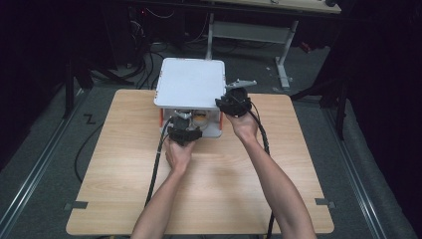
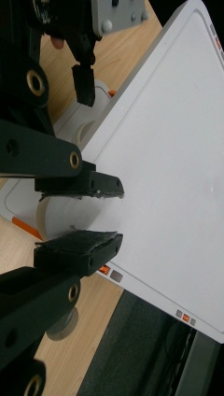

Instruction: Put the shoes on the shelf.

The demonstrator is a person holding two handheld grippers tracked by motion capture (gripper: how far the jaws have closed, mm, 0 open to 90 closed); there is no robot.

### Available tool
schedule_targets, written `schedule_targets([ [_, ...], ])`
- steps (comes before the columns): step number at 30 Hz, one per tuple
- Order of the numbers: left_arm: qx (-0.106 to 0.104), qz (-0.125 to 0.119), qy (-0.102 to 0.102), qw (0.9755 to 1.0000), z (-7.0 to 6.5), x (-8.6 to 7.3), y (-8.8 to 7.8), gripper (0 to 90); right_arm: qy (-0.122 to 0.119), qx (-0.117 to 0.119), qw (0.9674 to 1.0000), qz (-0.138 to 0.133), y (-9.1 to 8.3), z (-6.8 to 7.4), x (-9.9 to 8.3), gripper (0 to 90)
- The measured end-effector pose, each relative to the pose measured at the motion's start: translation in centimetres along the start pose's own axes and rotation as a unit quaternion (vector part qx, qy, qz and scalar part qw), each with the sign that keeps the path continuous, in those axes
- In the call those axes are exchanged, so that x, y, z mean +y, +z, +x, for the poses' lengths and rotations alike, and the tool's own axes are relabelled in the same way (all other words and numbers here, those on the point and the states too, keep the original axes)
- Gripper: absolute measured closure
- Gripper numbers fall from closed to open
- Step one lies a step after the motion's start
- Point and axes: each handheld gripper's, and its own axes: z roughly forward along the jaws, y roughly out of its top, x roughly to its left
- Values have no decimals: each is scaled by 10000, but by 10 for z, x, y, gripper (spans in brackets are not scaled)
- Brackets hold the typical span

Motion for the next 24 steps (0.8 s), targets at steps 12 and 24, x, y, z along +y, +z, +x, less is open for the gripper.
schedule_targets([
  [12, -168, -179, 57, 9997, 12, -4, -27, 288, 338, 144, 9992, -140, -18, -10, -10, 594],
  [24, -402, -473, 180, 9979, 15, 2, -56, 339, 464, 186, 9980, -391, -52, -27, -29, 586],
])
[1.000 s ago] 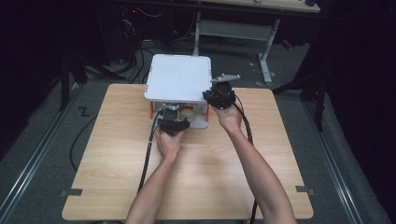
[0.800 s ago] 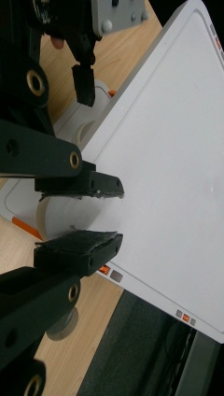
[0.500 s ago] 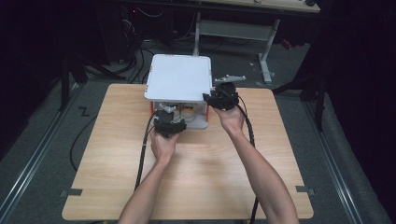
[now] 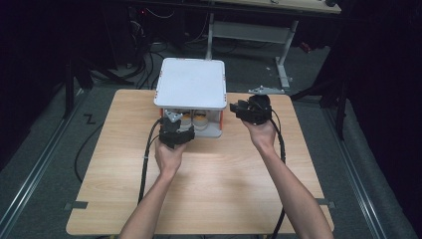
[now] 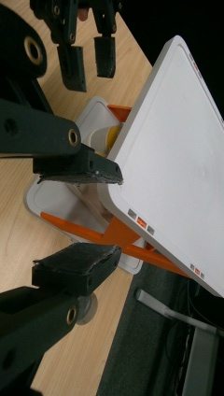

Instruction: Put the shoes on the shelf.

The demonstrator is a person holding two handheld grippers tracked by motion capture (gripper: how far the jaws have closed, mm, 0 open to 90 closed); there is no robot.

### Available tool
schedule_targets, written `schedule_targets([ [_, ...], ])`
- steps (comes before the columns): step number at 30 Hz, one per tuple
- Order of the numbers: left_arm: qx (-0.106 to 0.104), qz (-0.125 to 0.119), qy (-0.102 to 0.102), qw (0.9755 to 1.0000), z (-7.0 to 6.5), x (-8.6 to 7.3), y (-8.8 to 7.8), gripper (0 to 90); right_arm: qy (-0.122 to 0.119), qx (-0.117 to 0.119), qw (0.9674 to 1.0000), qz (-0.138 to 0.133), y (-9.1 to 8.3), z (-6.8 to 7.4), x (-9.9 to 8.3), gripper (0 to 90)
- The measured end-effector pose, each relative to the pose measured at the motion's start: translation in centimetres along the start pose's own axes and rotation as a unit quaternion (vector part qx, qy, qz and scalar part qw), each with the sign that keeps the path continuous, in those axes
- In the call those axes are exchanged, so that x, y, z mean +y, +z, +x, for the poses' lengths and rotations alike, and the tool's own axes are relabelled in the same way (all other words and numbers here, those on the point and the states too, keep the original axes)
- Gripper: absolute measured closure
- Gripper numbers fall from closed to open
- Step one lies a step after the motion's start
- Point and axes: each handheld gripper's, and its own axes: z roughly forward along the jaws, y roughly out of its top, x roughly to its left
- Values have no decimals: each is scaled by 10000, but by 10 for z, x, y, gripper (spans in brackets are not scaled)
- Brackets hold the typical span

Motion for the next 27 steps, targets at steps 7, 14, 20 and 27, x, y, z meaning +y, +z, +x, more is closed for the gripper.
schedule_targets([
  [7, -61, -94, 126, 9999, 1, 2, -14, 337, 137, 112, 9998, -106, -13, -5, -7, 580],
  [14, -270, -138, 74, 9995, 3, 3, -27, 314, 119, 107, 9998, -155, -29, -9, -17, 571],
  [20, -426, -129, 112, 9989, 3, 3, -37, 340, 166, 91, 9995, -244, -43, -16, -27, 556],
  [27, -522, -228, 99, 9983, 6, 1, -49, 331, 217, 87, 9991, -355, -57, -20, -35, 538],
])
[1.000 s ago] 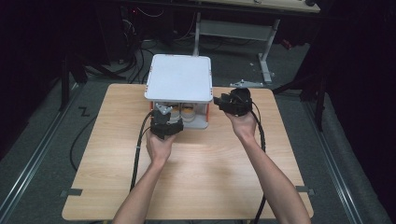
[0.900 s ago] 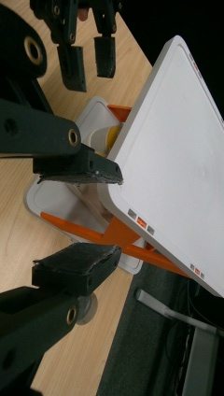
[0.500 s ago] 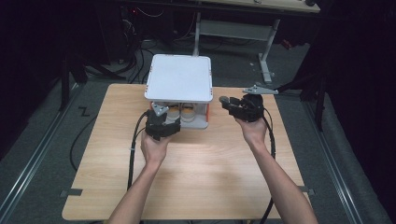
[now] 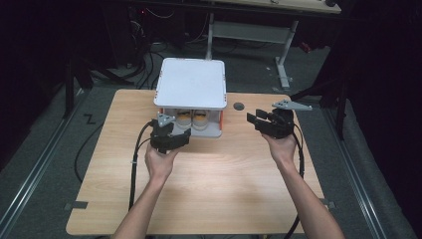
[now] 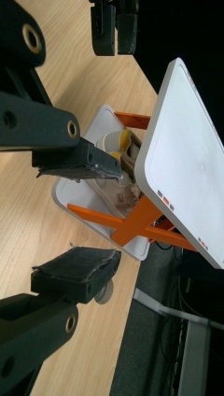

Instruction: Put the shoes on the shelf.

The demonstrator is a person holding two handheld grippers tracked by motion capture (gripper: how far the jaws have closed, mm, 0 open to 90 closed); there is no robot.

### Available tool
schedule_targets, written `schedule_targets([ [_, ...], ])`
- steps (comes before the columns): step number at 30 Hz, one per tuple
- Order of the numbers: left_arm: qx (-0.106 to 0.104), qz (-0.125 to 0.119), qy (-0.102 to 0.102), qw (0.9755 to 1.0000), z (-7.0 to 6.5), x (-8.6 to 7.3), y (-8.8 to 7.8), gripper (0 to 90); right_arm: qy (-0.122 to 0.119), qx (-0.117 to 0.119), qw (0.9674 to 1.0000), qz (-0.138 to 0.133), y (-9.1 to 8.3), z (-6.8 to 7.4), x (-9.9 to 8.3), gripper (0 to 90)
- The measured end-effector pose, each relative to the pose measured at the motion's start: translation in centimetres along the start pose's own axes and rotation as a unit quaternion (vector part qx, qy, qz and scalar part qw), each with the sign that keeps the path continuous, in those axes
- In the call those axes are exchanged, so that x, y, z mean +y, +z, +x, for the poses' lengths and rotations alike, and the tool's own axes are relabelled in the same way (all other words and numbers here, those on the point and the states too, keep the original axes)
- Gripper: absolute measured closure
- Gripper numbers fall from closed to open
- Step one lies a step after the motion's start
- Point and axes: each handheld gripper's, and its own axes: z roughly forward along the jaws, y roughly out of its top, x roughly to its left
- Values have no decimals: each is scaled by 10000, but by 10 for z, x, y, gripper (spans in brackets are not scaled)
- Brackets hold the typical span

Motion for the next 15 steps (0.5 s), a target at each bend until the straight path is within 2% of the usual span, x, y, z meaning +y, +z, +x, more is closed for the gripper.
schedule_targets([
  [3, 9, -47, 62, 10000, 1, 0, -6, 327, 51, 31, 10000, -12, -7, -1, -4, 526],
  [15, -102, -169, 22, 9998, 3, -3, -25, 321, 242, -26, 9996, -141, -35, -12, -23, 512],
])
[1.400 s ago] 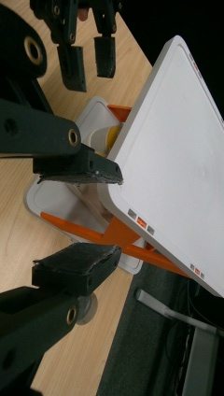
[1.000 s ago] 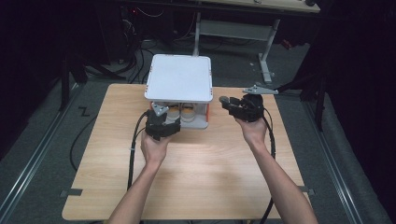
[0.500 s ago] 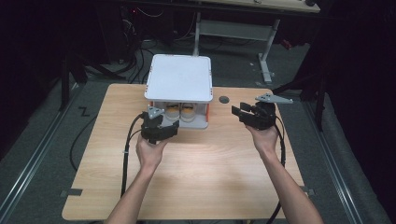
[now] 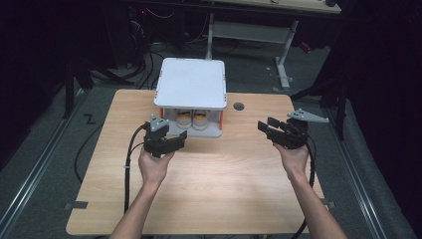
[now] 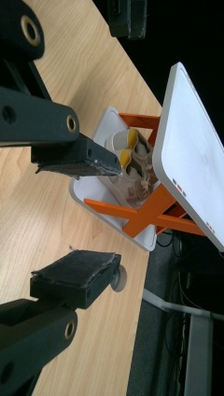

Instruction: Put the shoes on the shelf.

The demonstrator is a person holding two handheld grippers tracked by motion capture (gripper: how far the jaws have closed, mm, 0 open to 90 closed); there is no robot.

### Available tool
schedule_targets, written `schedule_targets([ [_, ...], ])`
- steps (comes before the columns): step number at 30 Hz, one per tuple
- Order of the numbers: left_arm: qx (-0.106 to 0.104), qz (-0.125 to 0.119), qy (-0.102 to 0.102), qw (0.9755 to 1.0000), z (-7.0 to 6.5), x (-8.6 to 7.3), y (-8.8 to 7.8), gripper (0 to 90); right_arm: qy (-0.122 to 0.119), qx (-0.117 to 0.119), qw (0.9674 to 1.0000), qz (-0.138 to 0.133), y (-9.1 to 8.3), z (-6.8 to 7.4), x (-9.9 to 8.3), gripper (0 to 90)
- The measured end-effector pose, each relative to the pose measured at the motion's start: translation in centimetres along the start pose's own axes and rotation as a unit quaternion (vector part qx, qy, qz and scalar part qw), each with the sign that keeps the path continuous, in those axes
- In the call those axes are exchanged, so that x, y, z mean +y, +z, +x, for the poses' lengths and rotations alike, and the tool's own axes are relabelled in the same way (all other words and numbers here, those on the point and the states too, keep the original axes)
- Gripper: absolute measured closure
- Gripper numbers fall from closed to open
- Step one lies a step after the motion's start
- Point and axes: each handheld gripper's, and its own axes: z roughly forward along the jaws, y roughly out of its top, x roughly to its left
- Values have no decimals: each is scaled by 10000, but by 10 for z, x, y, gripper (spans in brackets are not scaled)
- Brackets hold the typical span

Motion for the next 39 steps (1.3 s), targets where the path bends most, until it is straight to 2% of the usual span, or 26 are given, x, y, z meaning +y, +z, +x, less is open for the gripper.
schedule_targets([
  [6, 2, -90, -129, 9999, 1, -3, -12, 295, -14, -15, 10000, -71, -14, -2, -7, 499],
  [11, 94, -115, -99, 9998, 4, -8, -22, 280, -11, -81, 9999, -109, -23, -6, -17, 479],
  [21, 105, -180, -101, 9997, 10, -17, -36, 262, 100, -165, 9997, -120, -38, -14, -37, 456],
  [28, 105, -164, -55, 9998, 13, -24, -43, 246, 153, -220, 9996, -105, -47, -20, -52, 441],
  [39, 163, -29, -149, 9998, 23, -43, -49, 218, 270, -301, 9992, -42, -56, -26, -74, 429],
])
